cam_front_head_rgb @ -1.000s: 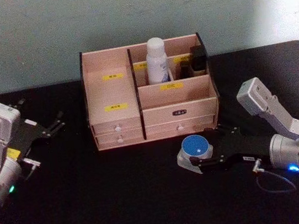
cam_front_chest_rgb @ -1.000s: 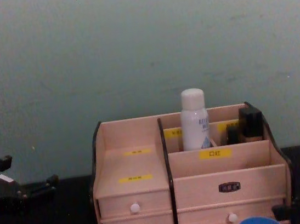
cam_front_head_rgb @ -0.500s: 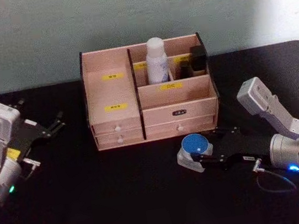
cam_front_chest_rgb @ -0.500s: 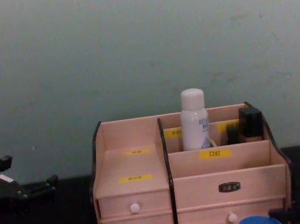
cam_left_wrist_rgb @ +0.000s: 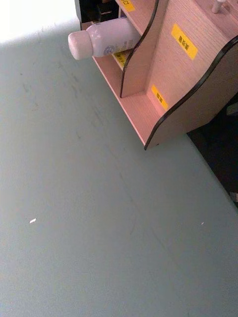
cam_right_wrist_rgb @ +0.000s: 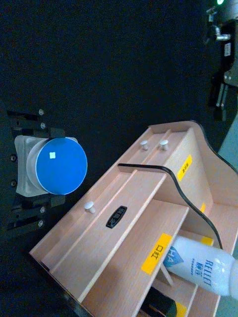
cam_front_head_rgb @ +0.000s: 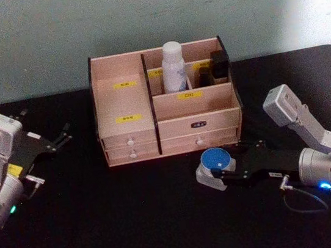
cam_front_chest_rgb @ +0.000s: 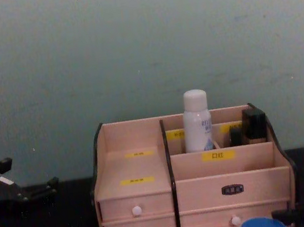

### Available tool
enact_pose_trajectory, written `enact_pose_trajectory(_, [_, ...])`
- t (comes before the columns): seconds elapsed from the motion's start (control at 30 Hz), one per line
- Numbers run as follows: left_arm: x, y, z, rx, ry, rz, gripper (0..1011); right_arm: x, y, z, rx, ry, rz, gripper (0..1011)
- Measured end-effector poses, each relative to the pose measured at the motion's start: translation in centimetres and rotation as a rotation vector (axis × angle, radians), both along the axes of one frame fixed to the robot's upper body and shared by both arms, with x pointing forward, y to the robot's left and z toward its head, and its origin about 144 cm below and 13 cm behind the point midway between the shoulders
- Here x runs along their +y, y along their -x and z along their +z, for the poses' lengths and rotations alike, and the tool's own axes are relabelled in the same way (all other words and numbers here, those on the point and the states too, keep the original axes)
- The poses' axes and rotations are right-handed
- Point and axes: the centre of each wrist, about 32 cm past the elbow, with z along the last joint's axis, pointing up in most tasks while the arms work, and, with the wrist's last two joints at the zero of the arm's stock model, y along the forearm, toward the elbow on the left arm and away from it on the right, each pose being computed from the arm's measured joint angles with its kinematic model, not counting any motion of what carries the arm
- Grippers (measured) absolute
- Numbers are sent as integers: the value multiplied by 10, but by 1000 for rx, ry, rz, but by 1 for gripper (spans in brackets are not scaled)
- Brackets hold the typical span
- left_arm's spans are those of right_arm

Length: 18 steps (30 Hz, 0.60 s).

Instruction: Pick up the facial cleanser and watermelon frost from the table and place them into the tiered storage box.

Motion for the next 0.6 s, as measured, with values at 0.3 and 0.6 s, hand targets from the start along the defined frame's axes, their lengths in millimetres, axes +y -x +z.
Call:
enact_pose_trajectory(0.3, [0,0,0,0,0,0,1001,0,1,9,-21,-46,-6,684])
enact_pose_trajectory(0.6, [0,0,0,0,0,0,1001,5,1,25,-52,-78,10,684])
